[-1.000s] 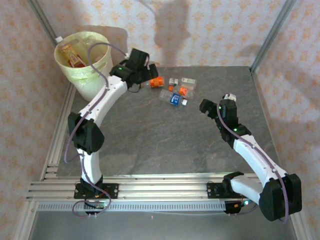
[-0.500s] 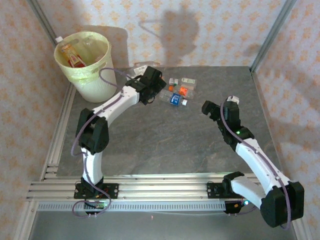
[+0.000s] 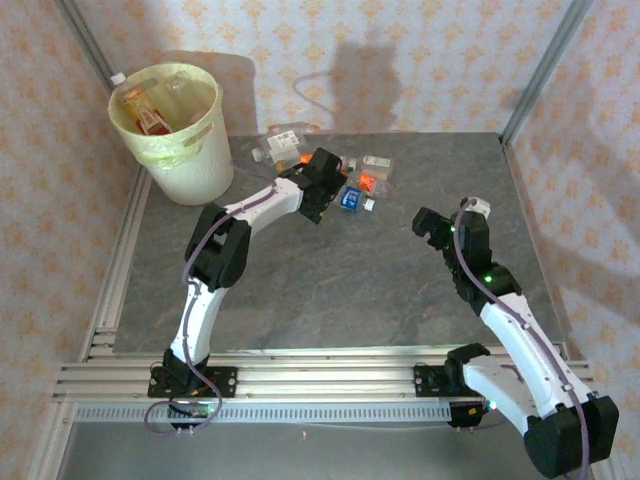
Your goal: Put the plastic bottles in the bin
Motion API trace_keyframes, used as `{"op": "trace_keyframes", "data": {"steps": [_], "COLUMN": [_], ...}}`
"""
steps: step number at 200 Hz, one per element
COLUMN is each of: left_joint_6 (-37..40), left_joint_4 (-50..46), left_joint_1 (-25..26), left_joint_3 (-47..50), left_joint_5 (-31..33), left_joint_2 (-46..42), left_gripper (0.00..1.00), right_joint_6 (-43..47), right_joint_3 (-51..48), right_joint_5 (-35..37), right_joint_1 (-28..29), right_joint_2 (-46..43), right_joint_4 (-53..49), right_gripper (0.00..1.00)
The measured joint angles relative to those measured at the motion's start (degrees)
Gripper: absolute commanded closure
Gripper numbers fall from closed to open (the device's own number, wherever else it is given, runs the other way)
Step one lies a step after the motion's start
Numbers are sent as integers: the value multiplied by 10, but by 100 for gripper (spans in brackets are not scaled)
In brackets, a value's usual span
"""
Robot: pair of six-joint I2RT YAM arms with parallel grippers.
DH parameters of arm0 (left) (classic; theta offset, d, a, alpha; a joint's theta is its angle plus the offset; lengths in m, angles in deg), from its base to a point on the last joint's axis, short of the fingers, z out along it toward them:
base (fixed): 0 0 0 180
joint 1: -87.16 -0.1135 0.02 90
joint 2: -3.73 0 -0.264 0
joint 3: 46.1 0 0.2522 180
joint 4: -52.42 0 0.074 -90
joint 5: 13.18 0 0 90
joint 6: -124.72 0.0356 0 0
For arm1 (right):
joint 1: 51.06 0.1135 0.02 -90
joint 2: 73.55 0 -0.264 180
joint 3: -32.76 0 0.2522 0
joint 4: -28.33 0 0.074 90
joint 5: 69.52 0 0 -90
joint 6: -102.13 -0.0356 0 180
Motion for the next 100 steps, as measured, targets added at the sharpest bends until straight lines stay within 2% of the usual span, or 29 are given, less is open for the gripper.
{"op": "trace_keyframes", "data": {"steps": [100], "left_joint_6": [-11], "left_joint_4": [-13], "left_joint_1": [-1], "left_joint_3": [-78], "left_joint_5": [16], "left_joint_2": [73], "left_gripper": [14], "right_joint_6": [15], "right_joint_3": [-1], "right_joint_5": [14], "right_joint_1": [0], "right_joint_2": [-12], "right_joint_4": [-28], "right_gripper": [0]}}
